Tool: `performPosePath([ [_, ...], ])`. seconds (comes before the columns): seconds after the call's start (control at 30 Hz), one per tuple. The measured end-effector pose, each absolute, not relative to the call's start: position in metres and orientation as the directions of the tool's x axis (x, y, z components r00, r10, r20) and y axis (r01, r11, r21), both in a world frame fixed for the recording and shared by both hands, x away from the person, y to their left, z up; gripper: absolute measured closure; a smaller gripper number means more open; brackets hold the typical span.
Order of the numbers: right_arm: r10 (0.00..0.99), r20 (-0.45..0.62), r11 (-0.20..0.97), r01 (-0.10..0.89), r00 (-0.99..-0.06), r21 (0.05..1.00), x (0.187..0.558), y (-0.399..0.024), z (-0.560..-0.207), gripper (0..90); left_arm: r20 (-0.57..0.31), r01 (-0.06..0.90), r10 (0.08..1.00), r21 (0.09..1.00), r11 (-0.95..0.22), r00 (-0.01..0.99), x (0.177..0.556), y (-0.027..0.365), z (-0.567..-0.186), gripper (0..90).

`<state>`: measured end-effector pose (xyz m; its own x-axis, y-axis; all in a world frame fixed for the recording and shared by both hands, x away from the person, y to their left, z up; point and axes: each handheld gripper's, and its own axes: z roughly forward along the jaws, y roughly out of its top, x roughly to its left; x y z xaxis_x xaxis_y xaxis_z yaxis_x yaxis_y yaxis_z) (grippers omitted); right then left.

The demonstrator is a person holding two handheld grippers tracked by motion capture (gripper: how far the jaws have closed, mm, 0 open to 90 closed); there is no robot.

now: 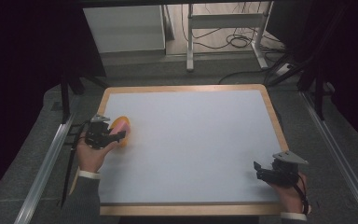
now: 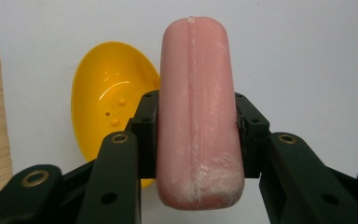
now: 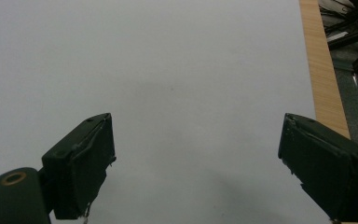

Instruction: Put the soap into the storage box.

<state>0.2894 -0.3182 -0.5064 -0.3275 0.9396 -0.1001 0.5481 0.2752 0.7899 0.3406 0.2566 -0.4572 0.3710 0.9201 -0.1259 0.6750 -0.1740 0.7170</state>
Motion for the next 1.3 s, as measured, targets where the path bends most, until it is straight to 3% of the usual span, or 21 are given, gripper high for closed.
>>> performPosePath([
  [1.3, 0.938, -0.106, 0.283, 0.551, -0.331, 0.785, 0.289, -0.318, -0.507, 10.5, -0.138, 0.711, 0.948, 0.694, -0.113, 0.285, 0.379, 0.277, -0.476, 60.2],
])
